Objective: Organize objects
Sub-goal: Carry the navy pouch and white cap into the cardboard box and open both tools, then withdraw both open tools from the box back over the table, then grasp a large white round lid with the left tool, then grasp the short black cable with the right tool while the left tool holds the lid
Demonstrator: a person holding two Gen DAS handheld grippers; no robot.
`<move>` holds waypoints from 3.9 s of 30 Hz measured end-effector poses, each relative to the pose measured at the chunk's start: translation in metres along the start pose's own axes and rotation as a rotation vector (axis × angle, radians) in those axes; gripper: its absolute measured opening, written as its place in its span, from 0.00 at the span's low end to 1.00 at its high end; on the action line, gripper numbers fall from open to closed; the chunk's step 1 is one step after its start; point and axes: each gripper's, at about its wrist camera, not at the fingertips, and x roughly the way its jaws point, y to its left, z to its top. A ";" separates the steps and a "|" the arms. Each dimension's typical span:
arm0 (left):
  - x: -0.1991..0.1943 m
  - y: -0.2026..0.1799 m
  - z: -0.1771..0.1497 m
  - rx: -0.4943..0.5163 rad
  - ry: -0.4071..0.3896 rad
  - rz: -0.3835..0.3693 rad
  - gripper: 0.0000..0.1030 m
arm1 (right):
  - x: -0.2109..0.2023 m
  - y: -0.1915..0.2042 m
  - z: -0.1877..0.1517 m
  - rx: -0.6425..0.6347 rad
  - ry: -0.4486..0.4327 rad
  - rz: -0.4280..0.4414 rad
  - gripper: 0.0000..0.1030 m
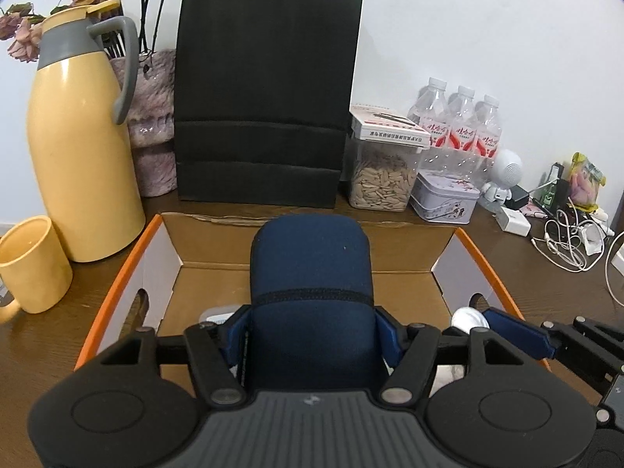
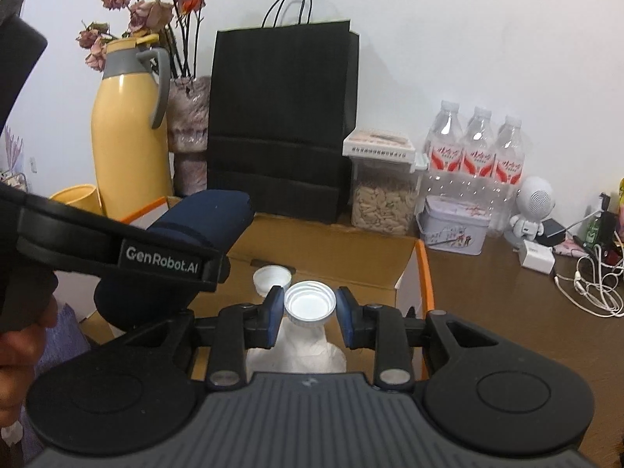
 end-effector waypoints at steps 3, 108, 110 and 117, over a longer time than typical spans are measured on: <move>-0.001 -0.005 -0.002 0.024 -0.013 0.063 1.00 | 0.002 -0.001 -0.001 0.020 0.016 -0.016 0.84; -0.187 0.062 -0.202 0.052 -0.056 -0.046 0.38 | -0.158 0.066 -0.138 0.006 0.121 -0.009 1.00; -0.188 0.071 -0.203 0.037 -0.055 -0.028 0.38 | -0.156 0.070 -0.136 -0.001 0.122 0.002 1.00; -0.191 0.099 -0.205 0.021 -0.056 0.021 0.38 | -0.141 0.098 -0.128 -0.037 0.127 0.060 1.00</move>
